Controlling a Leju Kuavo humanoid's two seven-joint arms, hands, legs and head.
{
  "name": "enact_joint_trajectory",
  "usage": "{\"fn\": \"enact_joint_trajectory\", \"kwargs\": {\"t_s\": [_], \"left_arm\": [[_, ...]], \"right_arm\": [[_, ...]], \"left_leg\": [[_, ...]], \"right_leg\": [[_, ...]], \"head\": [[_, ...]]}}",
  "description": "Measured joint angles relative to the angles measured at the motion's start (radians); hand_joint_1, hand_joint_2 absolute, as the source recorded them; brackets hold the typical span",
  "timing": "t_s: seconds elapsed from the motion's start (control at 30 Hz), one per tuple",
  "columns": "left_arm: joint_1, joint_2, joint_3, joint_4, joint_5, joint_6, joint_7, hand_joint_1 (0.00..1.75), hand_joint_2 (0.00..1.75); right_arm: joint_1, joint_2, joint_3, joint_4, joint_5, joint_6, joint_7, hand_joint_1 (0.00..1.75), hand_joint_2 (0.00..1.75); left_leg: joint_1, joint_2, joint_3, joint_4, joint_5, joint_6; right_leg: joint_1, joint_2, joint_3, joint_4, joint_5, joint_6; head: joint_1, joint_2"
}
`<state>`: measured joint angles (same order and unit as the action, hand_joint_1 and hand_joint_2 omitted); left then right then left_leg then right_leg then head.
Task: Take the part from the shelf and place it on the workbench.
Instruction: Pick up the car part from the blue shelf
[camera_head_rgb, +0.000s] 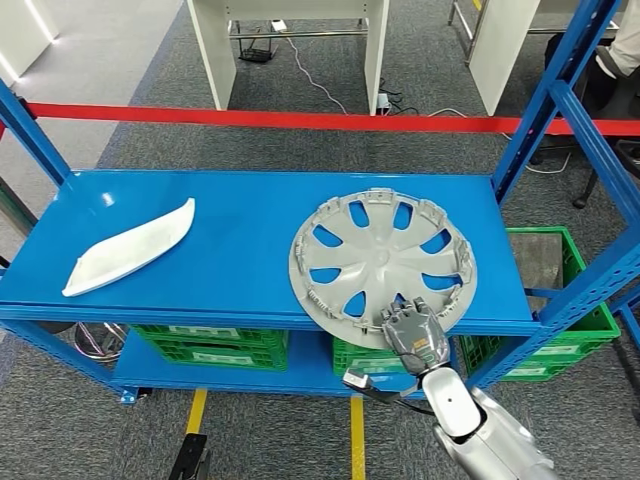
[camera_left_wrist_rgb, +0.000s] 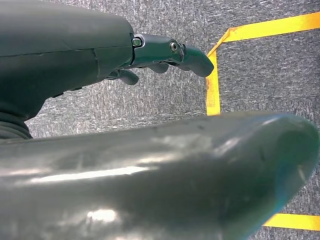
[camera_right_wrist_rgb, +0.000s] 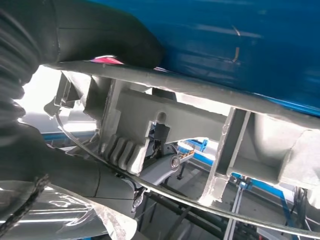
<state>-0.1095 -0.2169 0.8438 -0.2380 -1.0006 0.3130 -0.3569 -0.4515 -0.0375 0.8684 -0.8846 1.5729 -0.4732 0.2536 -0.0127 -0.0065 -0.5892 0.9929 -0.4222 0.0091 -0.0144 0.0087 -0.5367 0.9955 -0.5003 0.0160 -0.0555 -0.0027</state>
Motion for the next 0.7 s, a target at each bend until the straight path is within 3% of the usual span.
{"fn": "enact_joint_trajectory", "kwargs": {"t_s": [0.1, 0.47, 0.7], "left_arm": [[0.0, 0.0, 0.0, 0.0, 0.002, -0.002, -0.001, 0.0, 0.0], [0.0, 0.0, 0.0, 0.0, 0.007, -0.005, -0.004, 0.0, 0.0], [0.0, 0.001, 0.0, 0.0, 0.013, -0.005, -0.01, 0.0, 0.0]], "right_arm": [[0.0, 0.0, -0.002, 0.0, 0.0, 0.0, -0.001, 1.75, 1.75], [0.0, -0.005, -0.007, -0.015, -0.001, 0.007, -0.009, 1.75, 1.75], [-0.01, -0.052, -0.044, -0.114, -0.002, 0.064, -0.051, 1.75, 1.75]], "left_leg": [[0.0, 0.0, 0.0, 0.0, 0.0, 0.0], [0.0, 0.0, -0.001, 0.0, 0.0, 0.0], [0.0, 0.0, -0.002, 0.0, 0.001, 0.001]], "right_leg": [[0.0, 0.0, 0.0, 0.0, 0.0, 0.0], [0.0, 0.0, 0.0, 0.0, 0.0, 0.0], [0.0, -0.001, -0.001, 0.0, 0.001, 0.001]], "head": [[0.0, 0.0], [0.0, 0.0], [0.0, 0.0]]}}
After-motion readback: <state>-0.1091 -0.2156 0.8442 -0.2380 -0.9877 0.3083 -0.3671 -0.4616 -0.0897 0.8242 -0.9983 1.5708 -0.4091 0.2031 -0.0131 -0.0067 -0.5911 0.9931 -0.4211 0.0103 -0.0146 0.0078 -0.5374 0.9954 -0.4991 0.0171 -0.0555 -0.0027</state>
